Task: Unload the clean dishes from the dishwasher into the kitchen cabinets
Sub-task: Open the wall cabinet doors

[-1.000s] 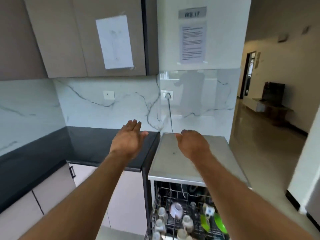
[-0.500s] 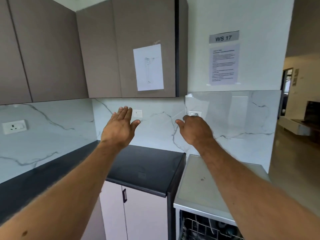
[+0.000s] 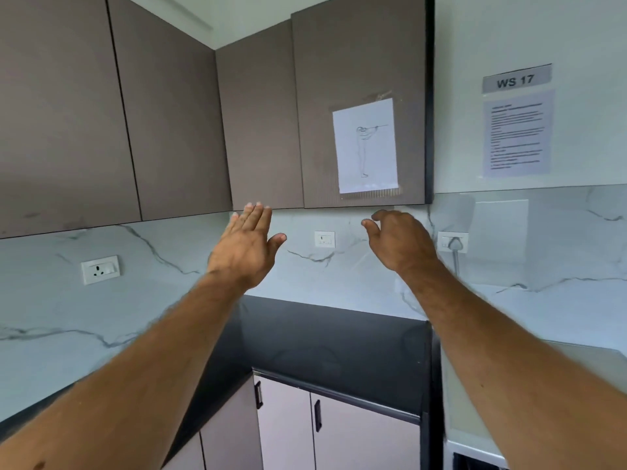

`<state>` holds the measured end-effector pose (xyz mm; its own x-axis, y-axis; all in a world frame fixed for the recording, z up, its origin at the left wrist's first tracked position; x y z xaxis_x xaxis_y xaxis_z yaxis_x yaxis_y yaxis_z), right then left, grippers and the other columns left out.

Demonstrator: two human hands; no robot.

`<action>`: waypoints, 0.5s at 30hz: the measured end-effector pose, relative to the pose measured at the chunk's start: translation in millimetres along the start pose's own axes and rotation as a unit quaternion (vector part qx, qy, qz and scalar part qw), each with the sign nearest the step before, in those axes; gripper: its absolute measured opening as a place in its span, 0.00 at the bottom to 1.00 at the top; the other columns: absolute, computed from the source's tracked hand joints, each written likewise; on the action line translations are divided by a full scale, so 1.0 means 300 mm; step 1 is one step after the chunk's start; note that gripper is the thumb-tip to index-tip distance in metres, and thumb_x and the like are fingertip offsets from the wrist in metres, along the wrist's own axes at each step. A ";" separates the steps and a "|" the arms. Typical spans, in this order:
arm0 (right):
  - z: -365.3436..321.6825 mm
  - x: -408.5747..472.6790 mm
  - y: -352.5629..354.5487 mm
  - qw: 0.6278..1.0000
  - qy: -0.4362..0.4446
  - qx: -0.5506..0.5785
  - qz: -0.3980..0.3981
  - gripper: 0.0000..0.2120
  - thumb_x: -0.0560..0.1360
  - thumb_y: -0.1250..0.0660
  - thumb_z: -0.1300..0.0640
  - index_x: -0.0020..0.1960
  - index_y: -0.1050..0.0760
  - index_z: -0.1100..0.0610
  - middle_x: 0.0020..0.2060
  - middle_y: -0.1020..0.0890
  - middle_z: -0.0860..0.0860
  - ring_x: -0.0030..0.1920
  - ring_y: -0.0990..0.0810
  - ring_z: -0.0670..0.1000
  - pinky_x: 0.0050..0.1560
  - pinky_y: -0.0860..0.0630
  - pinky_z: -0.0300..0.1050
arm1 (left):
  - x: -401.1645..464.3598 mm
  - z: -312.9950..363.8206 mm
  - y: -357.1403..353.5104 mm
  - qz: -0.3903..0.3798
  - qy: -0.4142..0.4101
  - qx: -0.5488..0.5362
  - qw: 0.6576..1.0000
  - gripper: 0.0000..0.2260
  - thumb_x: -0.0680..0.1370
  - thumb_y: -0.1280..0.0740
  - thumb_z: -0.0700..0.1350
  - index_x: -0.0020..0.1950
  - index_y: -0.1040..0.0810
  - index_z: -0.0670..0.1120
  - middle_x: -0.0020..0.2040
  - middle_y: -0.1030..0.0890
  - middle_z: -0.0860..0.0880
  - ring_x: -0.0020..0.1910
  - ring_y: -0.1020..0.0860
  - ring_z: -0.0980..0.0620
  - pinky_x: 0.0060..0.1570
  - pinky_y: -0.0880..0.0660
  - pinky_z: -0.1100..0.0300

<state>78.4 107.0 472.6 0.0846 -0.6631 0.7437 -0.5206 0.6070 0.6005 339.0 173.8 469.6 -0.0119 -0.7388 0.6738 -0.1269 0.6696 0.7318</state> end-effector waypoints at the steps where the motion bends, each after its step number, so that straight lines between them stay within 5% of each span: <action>1: -0.024 0.013 -0.016 1.000 -0.004 0.003 0.004 0.21 0.82 0.41 0.45 0.65 0.23 0.58 0.59 0.18 0.57 0.60 0.22 0.59 0.58 0.25 0.50 | 0.006 -0.036 -0.007 -0.001 0.004 0.001 1.000 0.31 0.82 0.58 0.61 0.81 0.52 0.45 0.81 0.51 0.46 0.80 0.56 0.49 0.78 0.58 0.53; 15: -0.104 0.282 -0.393 1.000 0.000 -0.031 -0.003 0.20 0.78 0.34 0.54 0.69 0.25 0.56 0.63 0.20 0.54 0.65 0.25 0.57 0.63 0.28 0.50 | 0.264 -0.305 -0.381 0.002 0.007 -0.047 0.999 0.27 0.84 0.58 0.56 0.81 0.54 0.46 0.81 0.53 0.48 0.80 0.57 0.49 0.78 0.57 0.52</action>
<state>173.3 -6.9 473.9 0.0863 -0.6667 0.7403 -0.4673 0.6292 0.6211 443.2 45.8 448.7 0.0027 -0.7354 0.6776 -0.0338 0.6772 0.7350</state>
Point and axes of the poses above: each hand's wrist, its own x-axis towards the middle knuckle, its own y-axis out of the back of the hand, z = x × y, the point moved 1 cm from there along x, towards the middle knuckle
